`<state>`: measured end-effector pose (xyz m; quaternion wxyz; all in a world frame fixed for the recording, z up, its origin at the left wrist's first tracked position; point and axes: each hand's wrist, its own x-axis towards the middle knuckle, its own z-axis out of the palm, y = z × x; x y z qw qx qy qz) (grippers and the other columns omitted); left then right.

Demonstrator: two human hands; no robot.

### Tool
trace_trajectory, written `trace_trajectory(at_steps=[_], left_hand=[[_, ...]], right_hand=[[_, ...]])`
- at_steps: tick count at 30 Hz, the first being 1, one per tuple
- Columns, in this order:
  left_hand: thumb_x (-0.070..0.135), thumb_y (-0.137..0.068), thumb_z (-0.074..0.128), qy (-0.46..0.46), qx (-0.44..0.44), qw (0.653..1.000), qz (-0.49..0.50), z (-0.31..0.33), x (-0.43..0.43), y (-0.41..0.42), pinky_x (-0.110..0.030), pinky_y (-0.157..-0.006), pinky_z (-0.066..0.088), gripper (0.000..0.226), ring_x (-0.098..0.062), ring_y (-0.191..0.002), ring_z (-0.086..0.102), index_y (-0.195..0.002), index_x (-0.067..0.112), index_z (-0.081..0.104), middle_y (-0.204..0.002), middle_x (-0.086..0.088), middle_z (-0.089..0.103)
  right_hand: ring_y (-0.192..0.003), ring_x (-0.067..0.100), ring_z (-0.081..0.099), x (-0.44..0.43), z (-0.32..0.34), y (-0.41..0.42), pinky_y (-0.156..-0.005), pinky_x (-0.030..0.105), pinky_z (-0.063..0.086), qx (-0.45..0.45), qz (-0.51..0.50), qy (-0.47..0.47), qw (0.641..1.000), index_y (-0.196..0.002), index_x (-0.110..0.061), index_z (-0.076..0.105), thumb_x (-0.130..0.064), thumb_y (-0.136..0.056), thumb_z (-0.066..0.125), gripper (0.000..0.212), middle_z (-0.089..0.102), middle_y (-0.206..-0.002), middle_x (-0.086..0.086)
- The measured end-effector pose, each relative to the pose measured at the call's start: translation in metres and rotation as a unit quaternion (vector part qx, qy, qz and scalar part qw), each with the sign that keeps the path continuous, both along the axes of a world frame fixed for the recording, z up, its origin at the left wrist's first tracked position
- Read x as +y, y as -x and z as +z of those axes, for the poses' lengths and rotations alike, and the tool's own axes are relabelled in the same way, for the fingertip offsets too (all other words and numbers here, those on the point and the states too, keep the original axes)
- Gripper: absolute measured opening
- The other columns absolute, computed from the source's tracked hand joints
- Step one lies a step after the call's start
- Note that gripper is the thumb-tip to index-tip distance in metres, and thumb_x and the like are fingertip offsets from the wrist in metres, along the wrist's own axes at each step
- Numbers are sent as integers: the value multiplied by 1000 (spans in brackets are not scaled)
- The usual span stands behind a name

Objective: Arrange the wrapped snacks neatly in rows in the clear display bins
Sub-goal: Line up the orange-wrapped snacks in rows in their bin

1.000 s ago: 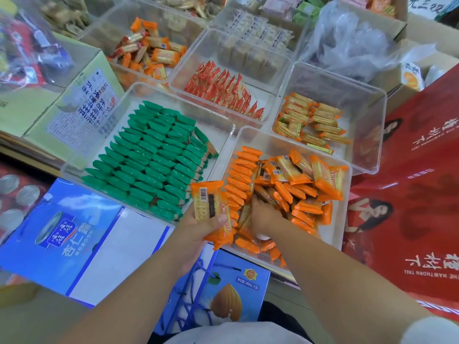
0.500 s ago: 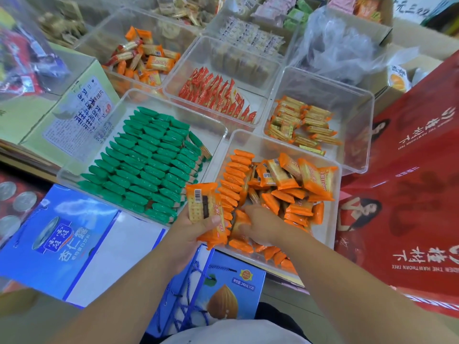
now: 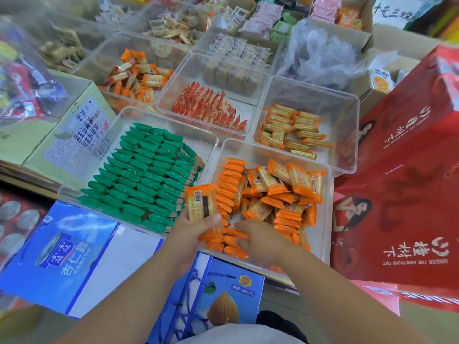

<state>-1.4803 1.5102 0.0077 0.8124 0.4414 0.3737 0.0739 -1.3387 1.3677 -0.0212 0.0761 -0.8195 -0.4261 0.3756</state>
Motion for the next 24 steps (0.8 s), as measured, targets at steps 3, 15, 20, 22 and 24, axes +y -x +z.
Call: trace_trajectory(at_steps=[3,15,20,22,24], left_hand=[[28,-72,82,35,-9,999,10,5,-1,-4,-48,-84,60,61,-38,-109,69,-127,14,63,-122,-18,70],[31,-84,76,54,-36,989,-135,19,-6,-10,-67,-93,52,48,-46,-115,64,-128,16,66,-128,-23,66],[32,-81,78,76,-48,990,-111,18,-5,-6,-53,-78,60,41,-41,-110,68,-122,27,71,-125,-19,69],[36,-78,82,94,-51,990,-94,16,-6,-5,-50,-73,61,47,-41,-108,69,-122,24,71,-125,-19,69],[36,-78,82,80,-51,993,-76,14,-8,-6,-56,-76,60,43,-42,-108,69,-118,23,73,-124,-19,69]], right_hand=[[-124,23,55,-6,16,-6,-96,32,44,29,-62,-68,995,-143,-21,51,-37,-103,50,44,57,-140,3],[-92,9,65,2,57,-12,-81,26,52,288,-292,-196,891,-136,-29,57,-33,-88,75,51,65,-108,-3],[-92,13,65,6,57,-14,-72,26,52,283,-229,-177,914,-117,-35,68,-32,-88,76,31,63,-99,-4],[-89,13,65,8,57,-11,-66,23,50,269,-206,-167,926,-108,-41,66,-34,-87,77,25,62,-102,-3],[-84,13,65,10,59,-12,-62,24,50,277,-220,-179,918,-102,-35,64,-27,-87,77,21,68,-101,1]])
